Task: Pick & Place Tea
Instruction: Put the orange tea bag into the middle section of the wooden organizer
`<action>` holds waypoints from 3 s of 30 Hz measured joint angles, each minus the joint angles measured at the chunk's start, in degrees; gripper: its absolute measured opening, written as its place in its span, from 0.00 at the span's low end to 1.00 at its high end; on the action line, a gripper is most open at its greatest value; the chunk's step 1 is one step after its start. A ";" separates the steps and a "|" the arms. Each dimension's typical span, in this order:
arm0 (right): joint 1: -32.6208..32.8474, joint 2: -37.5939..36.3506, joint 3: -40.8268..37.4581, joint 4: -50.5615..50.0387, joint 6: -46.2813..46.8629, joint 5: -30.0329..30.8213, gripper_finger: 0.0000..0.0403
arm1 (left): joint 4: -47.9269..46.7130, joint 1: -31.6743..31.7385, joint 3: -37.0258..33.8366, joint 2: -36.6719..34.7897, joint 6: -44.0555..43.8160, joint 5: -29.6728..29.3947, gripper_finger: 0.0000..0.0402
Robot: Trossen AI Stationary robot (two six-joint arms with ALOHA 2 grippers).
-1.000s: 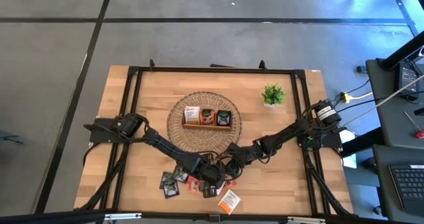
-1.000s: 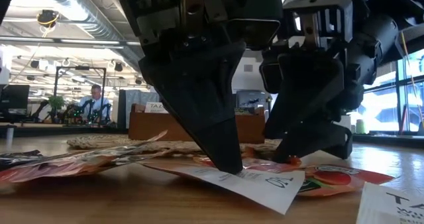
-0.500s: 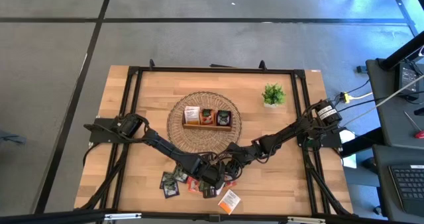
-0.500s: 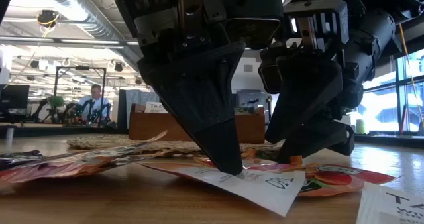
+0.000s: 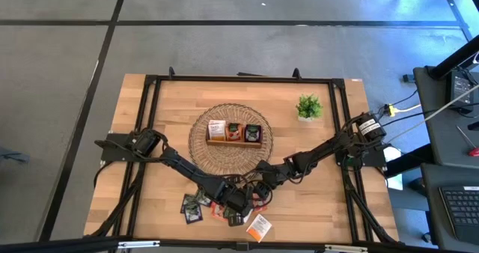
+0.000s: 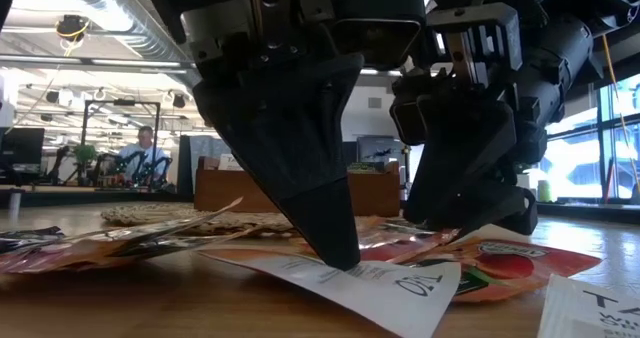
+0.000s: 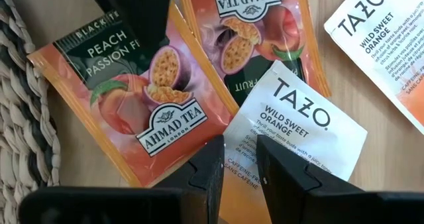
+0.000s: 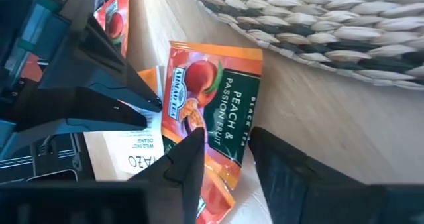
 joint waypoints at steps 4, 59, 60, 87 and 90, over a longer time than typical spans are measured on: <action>-0.07 0.05 -0.16 0.02 -0.07 -0.85 0.24 | 0.30 0.02 -0.02 0.01 0.12 -0.08 0.21; -16.09 -13.41 35.72 -47.86 -47.75 11.20 0.00 | 10.76 3.15 -23.50 -50.33 20.26 -7.43 0.21; -17.34 -12.84 36.59 -48.70 -49.34 11.15 0.00 | 11.04 3.15 -24.71 -51.32 20.25 -8.12 0.21; -31.23 5.05 49.30 -61.17 -63.74 -3.17 0.01 | 9.74 3.56 -28.96 -54.08 20.21 -7.84 0.21; -31.12 6.17 49.31 -61.84 -64.73 -3.14 0.01 | 9.74 3.56 -28.96 -54.08 20.23 -7.89 0.21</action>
